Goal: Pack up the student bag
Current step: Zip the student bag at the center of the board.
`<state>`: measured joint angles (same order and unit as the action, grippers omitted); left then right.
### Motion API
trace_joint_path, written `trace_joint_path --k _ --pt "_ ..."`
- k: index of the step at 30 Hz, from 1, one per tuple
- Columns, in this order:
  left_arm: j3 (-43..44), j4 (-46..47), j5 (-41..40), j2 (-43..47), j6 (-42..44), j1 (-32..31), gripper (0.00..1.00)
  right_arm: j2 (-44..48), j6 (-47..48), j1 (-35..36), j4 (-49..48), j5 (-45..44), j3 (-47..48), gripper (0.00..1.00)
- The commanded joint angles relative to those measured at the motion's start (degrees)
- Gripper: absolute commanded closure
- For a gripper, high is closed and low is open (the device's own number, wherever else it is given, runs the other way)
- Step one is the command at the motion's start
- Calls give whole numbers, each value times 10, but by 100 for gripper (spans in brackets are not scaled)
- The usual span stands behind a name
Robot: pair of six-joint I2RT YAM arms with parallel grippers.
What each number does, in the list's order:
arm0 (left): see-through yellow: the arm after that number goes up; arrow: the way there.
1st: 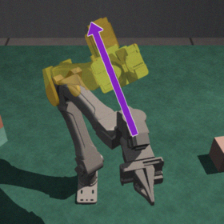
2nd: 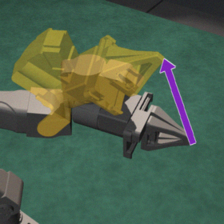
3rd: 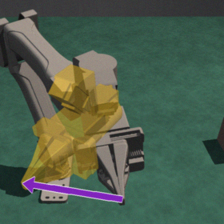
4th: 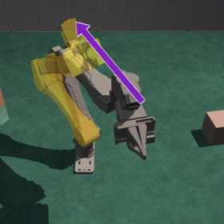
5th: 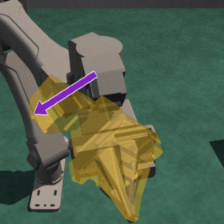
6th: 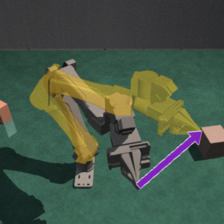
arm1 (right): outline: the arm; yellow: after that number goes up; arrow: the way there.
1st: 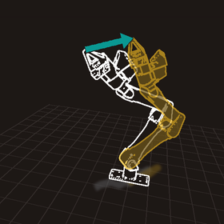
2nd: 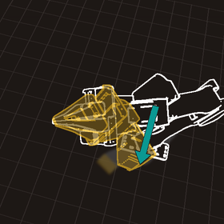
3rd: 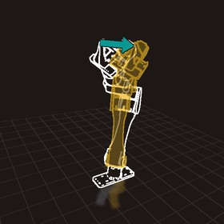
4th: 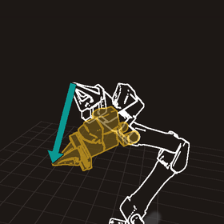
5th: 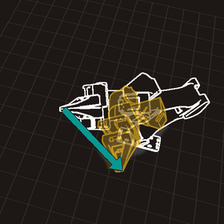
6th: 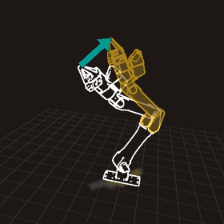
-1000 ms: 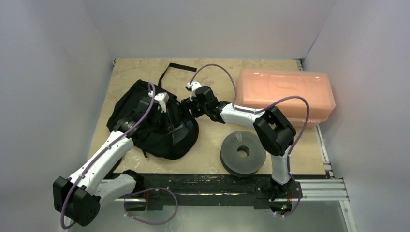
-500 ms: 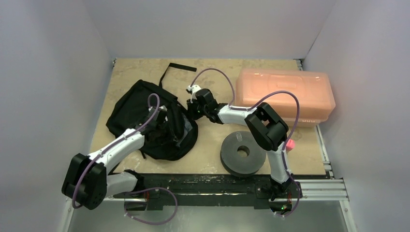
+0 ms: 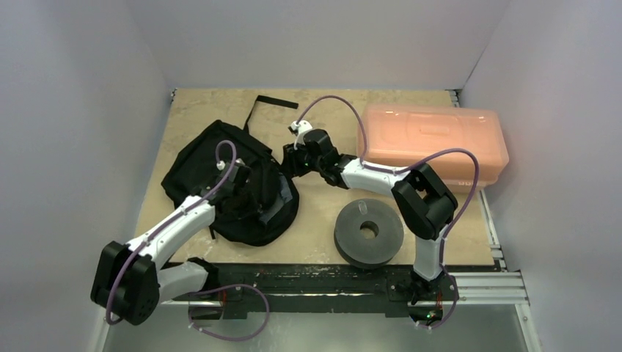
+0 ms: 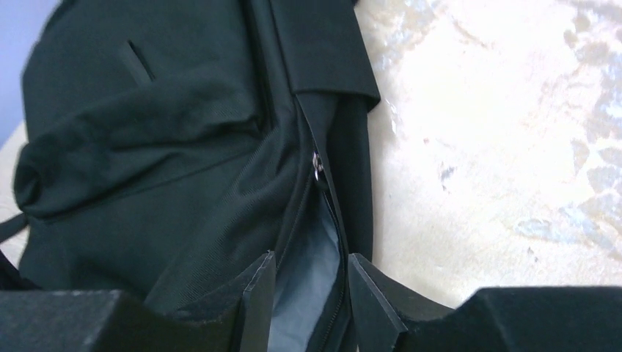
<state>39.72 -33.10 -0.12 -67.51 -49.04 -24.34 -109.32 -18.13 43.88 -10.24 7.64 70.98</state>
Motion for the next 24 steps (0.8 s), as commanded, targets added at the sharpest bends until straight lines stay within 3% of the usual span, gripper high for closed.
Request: trace_joint_path --k 1,5,11,24 --pt "-22 -21 -62 54 -11 7 100 21 -20 2 3 29 40 55" --pt "-38 -24 -67 65 -18 7 100 -2 -51 0 8 60 78 58" --pt "-54 -4 -55 58 -19 7 100 -43 -119 -5 -19 108 101 73" --pt "-72 -14 -81 79 -23 7 100 -91 -126 -11 -22 80 106 63"
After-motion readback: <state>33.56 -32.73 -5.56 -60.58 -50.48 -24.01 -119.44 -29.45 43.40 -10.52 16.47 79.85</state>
